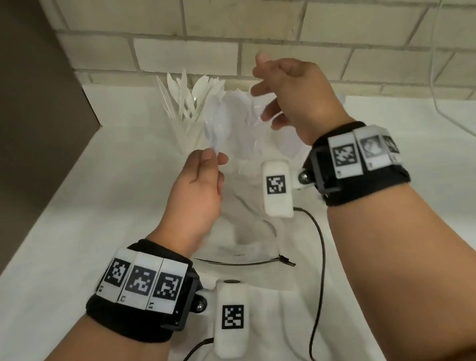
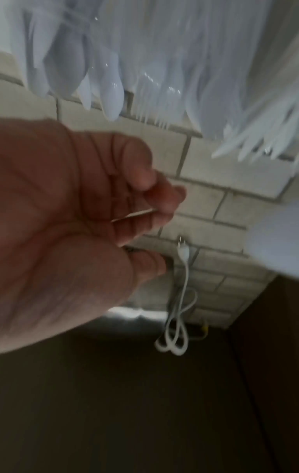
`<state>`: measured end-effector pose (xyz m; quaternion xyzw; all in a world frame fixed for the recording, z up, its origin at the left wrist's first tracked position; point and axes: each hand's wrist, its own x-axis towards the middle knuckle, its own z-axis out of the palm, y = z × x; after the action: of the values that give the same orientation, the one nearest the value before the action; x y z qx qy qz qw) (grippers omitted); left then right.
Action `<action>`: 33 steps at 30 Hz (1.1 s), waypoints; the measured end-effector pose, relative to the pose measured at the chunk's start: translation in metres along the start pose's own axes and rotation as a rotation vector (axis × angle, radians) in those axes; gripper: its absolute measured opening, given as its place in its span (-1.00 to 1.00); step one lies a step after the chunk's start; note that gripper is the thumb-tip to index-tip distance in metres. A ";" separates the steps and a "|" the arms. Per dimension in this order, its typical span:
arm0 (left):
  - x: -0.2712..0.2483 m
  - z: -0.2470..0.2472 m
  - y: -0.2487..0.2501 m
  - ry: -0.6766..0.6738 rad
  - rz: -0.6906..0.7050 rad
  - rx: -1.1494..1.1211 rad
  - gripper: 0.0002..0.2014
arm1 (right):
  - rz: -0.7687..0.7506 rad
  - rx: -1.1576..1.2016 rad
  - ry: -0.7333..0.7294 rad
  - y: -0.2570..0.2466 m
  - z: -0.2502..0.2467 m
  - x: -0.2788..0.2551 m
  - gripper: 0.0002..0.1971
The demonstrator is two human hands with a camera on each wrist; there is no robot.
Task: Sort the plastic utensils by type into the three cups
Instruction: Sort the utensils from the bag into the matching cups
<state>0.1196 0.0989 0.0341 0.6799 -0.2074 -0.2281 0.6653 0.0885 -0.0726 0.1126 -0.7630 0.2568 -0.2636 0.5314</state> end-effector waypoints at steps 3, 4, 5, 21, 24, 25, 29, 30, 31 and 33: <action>0.000 0.005 0.000 -0.039 0.105 0.159 -0.79 | 0.042 -0.076 -0.212 -0.013 -0.012 -0.041 -0.55; 0.000 0.007 0.000 -0.051 0.122 0.186 -0.82 | 0.047 -0.115 -0.256 -0.013 -0.012 -0.050 -0.48; -0.002 0.010 0.001 -0.069 0.131 0.198 -0.84 | 0.054 -0.137 -0.268 -0.010 -0.011 -0.057 -0.43; -0.018 0.026 0.008 -0.218 0.124 0.297 -0.68 | 0.111 0.095 -0.197 0.018 -0.016 -0.078 -0.89; -0.015 0.024 0.008 -0.195 0.104 0.286 -0.67 | 0.096 0.083 -0.205 0.023 -0.019 -0.077 -0.83; -0.015 0.023 0.008 -0.200 0.096 0.287 -0.67 | 0.082 0.067 -0.205 0.025 -0.019 -0.077 -0.81; -0.015 0.022 0.010 -0.225 0.026 0.280 -0.68 | 0.008 -0.030 -0.181 0.034 -0.012 -0.077 -0.86; -0.016 0.022 0.011 -0.227 0.016 0.280 -0.69 | -0.003 -0.049 -0.171 0.038 -0.010 -0.076 -0.86; -0.016 0.023 0.010 -0.220 0.024 0.289 -0.71 | -0.009 -0.065 -0.159 0.041 -0.009 -0.075 -0.86; -0.014 0.020 0.007 -0.151 0.121 0.402 -0.74 | -0.012 -0.095 -0.106 0.045 -0.012 -0.070 -0.87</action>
<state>0.0966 0.0907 0.0417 0.7660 -0.3385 -0.1922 0.5116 0.0244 -0.0478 0.0645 -0.8016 0.2361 -0.2135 0.5061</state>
